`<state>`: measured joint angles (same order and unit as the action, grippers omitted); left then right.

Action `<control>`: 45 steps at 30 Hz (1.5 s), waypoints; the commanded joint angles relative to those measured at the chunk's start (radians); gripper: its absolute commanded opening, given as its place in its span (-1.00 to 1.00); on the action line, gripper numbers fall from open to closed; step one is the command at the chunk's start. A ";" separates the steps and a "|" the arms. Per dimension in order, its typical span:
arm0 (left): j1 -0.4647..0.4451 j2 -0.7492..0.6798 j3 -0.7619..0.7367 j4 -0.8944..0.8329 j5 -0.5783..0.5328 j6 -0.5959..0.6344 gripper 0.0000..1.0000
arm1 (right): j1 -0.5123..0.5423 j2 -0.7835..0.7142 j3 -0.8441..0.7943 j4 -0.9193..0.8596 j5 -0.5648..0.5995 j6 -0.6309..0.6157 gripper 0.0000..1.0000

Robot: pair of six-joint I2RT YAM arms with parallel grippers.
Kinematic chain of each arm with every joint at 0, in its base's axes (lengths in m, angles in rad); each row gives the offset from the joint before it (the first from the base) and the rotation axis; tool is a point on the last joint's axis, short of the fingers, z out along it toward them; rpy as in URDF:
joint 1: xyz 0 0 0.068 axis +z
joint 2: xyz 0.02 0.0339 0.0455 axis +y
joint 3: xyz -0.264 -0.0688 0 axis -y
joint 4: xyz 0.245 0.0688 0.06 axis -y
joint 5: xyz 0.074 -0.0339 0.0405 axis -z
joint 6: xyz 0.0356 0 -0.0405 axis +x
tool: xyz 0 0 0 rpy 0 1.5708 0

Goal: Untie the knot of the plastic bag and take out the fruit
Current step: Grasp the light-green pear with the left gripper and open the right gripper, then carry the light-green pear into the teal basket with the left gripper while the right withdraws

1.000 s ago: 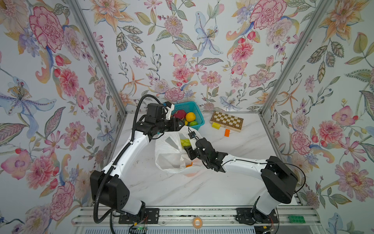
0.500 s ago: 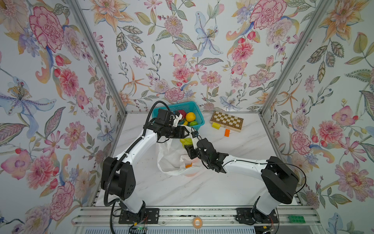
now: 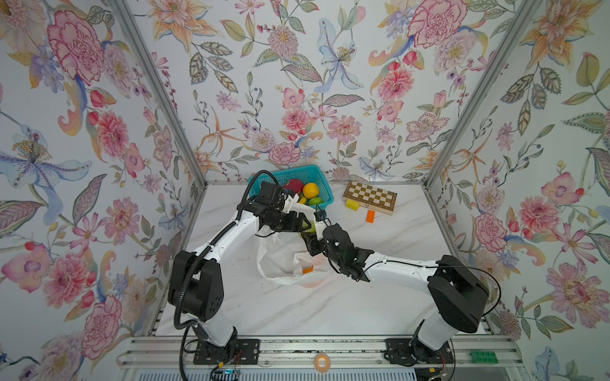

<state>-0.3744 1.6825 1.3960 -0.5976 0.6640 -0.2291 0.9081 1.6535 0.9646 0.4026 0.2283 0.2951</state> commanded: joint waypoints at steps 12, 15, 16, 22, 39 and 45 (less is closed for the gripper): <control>-0.007 0.040 0.020 0.041 0.059 -0.064 0.10 | 0.005 -0.044 -0.061 0.201 -0.064 -0.016 0.06; -0.006 0.033 0.037 0.055 0.046 -0.044 0.03 | 0.004 -0.059 -0.067 0.198 -0.079 -0.010 0.13; -0.007 0.028 0.041 0.062 0.043 -0.034 0.01 | 0.005 -0.066 -0.068 0.192 -0.088 -0.010 0.18; -0.005 -0.004 0.066 0.106 0.020 -0.003 -0.07 | 0.004 -0.133 -0.073 0.137 -0.095 -0.014 0.51; -0.003 -0.026 0.165 0.392 -0.077 -0.054 -0.07 | -0.138 -0.417 -0.004 -0.192 -0.125 0.076 0.98; 0.007 0.074 0.257 0.431 -0.163 -0.086 -0.07 | -0.261 -0.434 0.050 -0.354 -0.206 0.192 0.98</control>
<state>-0.3733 1.6985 1.6032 -0.2211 0.5636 -0.2859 0.6804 1.2343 0.9768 0.1688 0.0811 0.4137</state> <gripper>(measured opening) 0.485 0.989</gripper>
